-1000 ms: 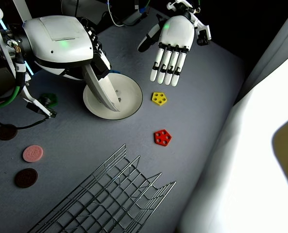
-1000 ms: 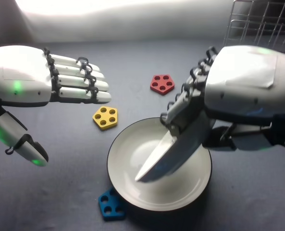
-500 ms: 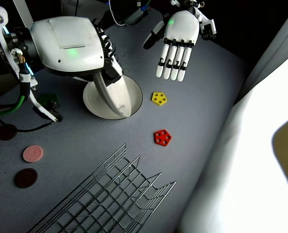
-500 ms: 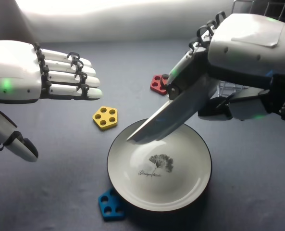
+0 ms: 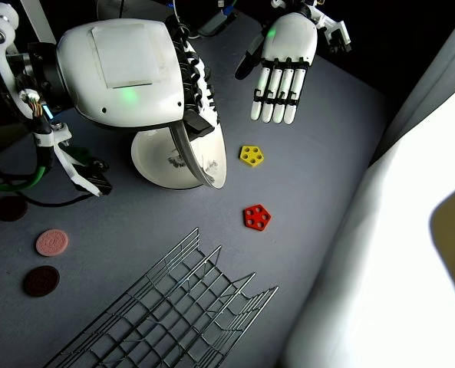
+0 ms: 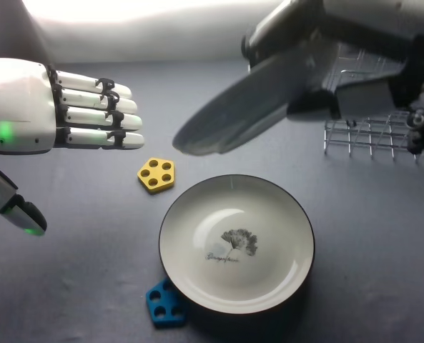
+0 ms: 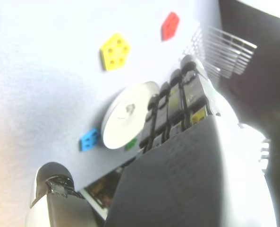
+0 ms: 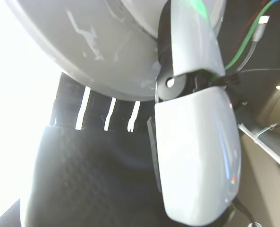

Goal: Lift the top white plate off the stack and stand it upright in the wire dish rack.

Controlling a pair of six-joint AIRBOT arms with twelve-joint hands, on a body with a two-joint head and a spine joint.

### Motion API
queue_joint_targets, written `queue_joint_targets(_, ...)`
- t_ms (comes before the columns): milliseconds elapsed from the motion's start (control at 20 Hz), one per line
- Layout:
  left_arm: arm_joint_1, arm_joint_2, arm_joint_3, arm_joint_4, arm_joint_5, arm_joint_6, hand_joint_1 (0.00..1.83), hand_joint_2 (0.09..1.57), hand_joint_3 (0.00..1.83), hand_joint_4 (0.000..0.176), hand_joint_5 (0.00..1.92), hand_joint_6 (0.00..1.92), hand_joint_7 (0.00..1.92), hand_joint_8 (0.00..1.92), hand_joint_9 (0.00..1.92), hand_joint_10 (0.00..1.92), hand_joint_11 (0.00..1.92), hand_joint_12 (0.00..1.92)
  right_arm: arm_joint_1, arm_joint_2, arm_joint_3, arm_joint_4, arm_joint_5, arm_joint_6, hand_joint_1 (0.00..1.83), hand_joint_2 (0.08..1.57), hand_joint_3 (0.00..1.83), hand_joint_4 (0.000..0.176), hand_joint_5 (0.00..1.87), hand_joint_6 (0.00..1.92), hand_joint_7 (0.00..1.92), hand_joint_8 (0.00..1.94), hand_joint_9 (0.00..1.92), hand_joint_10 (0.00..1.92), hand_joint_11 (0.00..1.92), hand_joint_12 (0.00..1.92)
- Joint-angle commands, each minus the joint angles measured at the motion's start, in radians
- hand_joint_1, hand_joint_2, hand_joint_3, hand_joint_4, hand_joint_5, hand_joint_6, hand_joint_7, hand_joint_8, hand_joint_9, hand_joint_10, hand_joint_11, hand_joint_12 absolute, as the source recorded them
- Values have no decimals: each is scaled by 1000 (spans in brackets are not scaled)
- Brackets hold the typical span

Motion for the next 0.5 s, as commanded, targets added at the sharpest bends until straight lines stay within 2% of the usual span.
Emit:
queue_joint_targets(0,-24,12,-2,-64,-19,15,221,881,4,0,7,0,37,0,37,1,91,2,23,11,-1,49,151,8,1490,1070,0,0,941,1074,1060,534,1045,801,983,1360)
queue_joint_targets(150,-24,15,-2,-47,6,38,219,877,1,0,24,7,55,7,45,6,98,5,43,11,2,106,152,10,1494,1051,0,0,961,1014,1142,403,1115,697,1007,1331)
queue_joint_targets(250,-24,21,-2,-29,23,45,227,876,0,0,32,8,67,10,63,11,109,10,53,11,11,180,153,0,1493,1059,1,0,934,1062,1092,505,1093,721,1008,1322)
queue_joint_targets(400,-24,26,-2,-9,30,45,245,869,0,0,21,2,59,4,61,7,99,5,53,11,21,278,139,-7,1496,1044,0,0,957,979,1176,356,1152,657,1022,1324)
queue_joint_targets(450,-24,28,-2,-9,30,45,249,869,0,0,22,2,59,3,62,7,99,5,53,11,27,307,131,-9,1499,1039,0,0,961,973,1175,379,1179,611,1016,1298)
